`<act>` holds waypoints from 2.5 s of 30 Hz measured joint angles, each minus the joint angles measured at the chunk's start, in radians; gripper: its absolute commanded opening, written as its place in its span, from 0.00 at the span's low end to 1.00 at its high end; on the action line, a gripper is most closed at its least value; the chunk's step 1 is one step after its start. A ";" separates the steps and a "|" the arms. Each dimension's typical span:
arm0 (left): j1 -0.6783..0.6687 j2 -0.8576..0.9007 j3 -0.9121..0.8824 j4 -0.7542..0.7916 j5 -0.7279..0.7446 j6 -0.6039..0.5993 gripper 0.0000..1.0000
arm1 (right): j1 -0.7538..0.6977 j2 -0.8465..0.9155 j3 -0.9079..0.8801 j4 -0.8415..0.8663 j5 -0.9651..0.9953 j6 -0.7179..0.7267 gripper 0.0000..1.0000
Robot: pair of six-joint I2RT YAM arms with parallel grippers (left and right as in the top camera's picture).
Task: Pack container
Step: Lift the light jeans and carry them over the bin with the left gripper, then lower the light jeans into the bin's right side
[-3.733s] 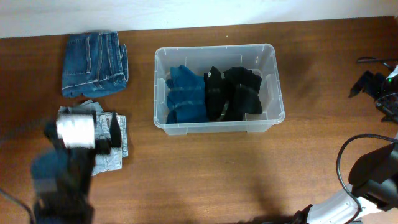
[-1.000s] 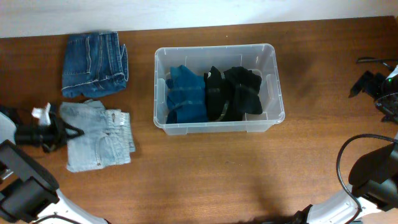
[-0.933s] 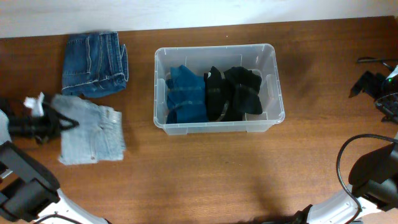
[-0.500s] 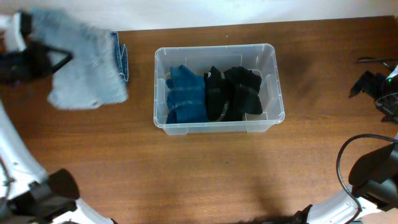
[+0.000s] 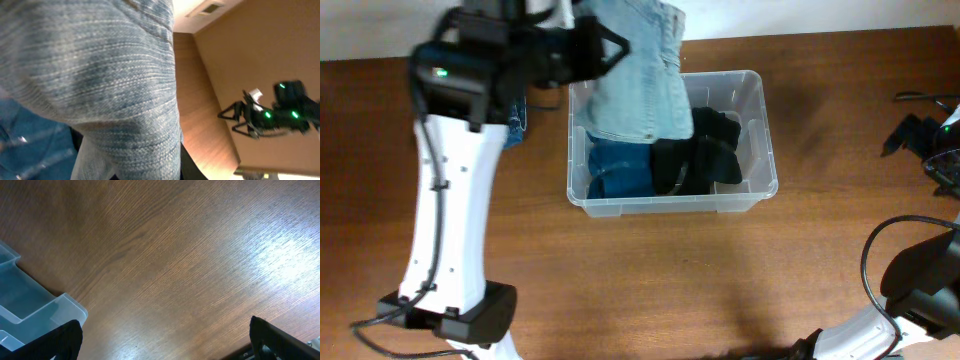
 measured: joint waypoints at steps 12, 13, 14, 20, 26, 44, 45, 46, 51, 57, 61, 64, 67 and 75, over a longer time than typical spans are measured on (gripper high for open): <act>-0.251 0.289 0.000 0.135 -0.184 -0.217 0.01 | 0.000 0.000 0.000 0.000 0.000 0.001 0.98; -0.269 0.316 0.000 0.138 -0.179 -0.219 0.01 | 0.000 0.000 0.000 0.000 0.000 0.001 0.98; -0.278 0.330 0.000 0.138 -0.173 -0.219 0.01 | 0.000 0.000 0.000 0.000 0.000 0.001 0.98; -0.319 0.364 0.000 0.138 -0.138 -0.222 0.04 | 0.000 0.000 0.000 0.000 0.000 0.000 0.99; -0.341 0.365 0.000 0.143 -0.133 -0.222 0.06 | 0.000 0.000 0.000 0.000 0.000 0.000 0.98; -0.340 0.447 0.000 0.126 -0.146 -0.167 0.99 | 0.000 0.000 0.000 0.000 0.000 0.000 0.98; -0.337 0.447 0.000 0.116 -0.146 -0.151 0.99 | 0.000 0.000 0.000 0.000 0.000 0.000 0.99; -0.334 0.447 0.000 0.108 -0.146 -0.137 0.99 | 0.000 0.000 0.000 0.000 0.000 0.000 0.99; -0.300 0.447 0.000 0.017 -0.177 -0.069 0.99 | 0.000 0.000 0.000 0.000 0.000 0.000 0.98; -0.182 0.447 0.004 -0.182 -0.352 0.042 0.99 | 0.000 0.000 0.000 0.000 0.000 0.000 0.99; -0.105 0.447 0.005 -0.245 -0.424 0.094 0.34 | 0.000 0.000 0.000 0.000 0.000 0.001 0.98; -0.089 0.447 0.005 -0.242 -0.427 0.106 0.07 | 0.000 0.000 0.000 0.000 0.000 0.000 0.98; -0.096 0.447 0.005 -0.229 -0.426 0.120 0.00 | 0.000 0.000 0.000 0.000 0.000 0.000 0.99; -0.118 0.449 0.082 -0.246 -0.377 0.121 0.01 | 0.000 0.000 0.000 0.000 0.000 0.000 0.98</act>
